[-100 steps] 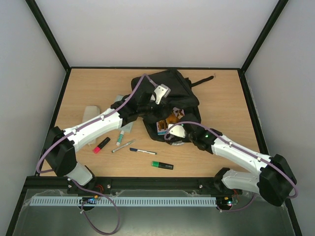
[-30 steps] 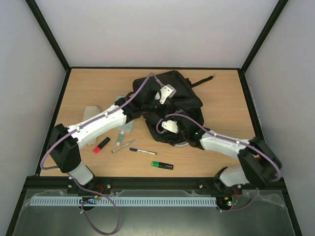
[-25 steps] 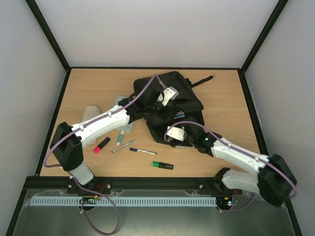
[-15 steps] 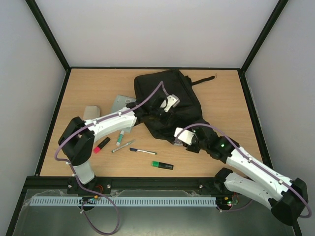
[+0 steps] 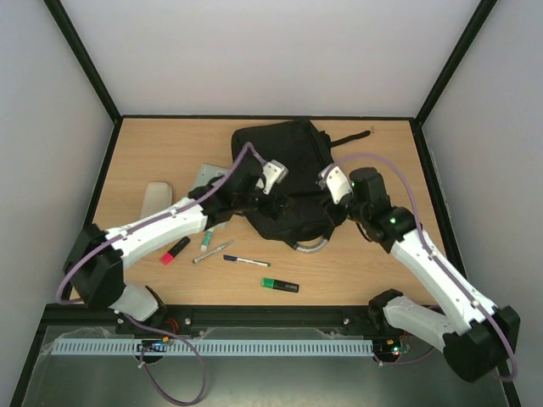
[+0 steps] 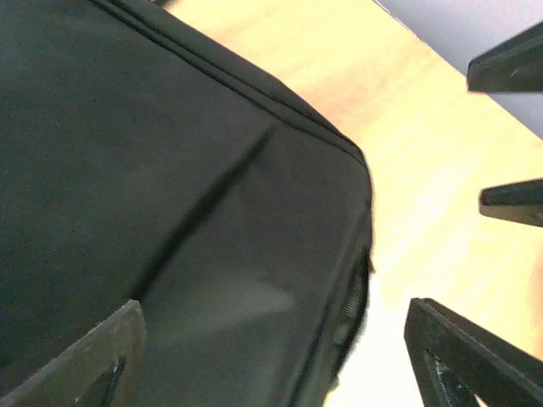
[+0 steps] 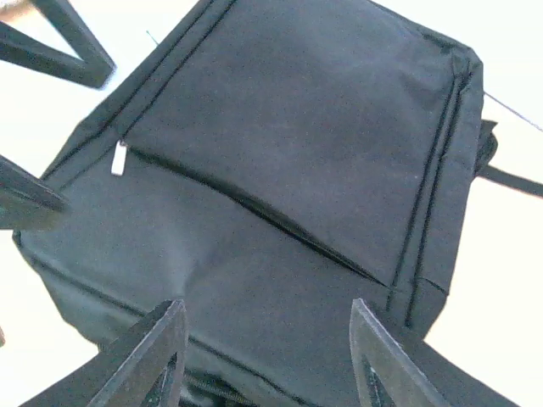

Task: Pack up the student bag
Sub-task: Place the book in the student bag, then move the student bag to the center of the board.

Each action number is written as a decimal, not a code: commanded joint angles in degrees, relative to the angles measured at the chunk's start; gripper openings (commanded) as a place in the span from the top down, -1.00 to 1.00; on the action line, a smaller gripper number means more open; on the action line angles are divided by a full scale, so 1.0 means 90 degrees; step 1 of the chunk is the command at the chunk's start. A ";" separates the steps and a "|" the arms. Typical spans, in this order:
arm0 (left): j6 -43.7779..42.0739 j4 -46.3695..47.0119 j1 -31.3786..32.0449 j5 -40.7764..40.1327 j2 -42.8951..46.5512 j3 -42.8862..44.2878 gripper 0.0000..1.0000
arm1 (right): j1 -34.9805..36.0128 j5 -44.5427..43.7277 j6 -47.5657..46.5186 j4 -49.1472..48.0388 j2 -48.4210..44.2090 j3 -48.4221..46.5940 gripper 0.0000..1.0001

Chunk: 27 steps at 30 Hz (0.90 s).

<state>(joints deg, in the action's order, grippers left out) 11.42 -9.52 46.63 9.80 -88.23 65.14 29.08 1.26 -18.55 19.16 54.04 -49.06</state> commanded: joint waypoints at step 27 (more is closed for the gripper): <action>0.2413 -0.0535 -0.3187 -0.1201 -0.2499 0.1395 -0.98 | -0.0839 0.2220 0.0713 -0.1279 -0.0142 0.0910 -0.35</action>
<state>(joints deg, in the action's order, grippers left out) 33.89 -12.53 18.24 -3.22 -105.25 71.72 21.76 19.27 -9.50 8.62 54.06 -42.44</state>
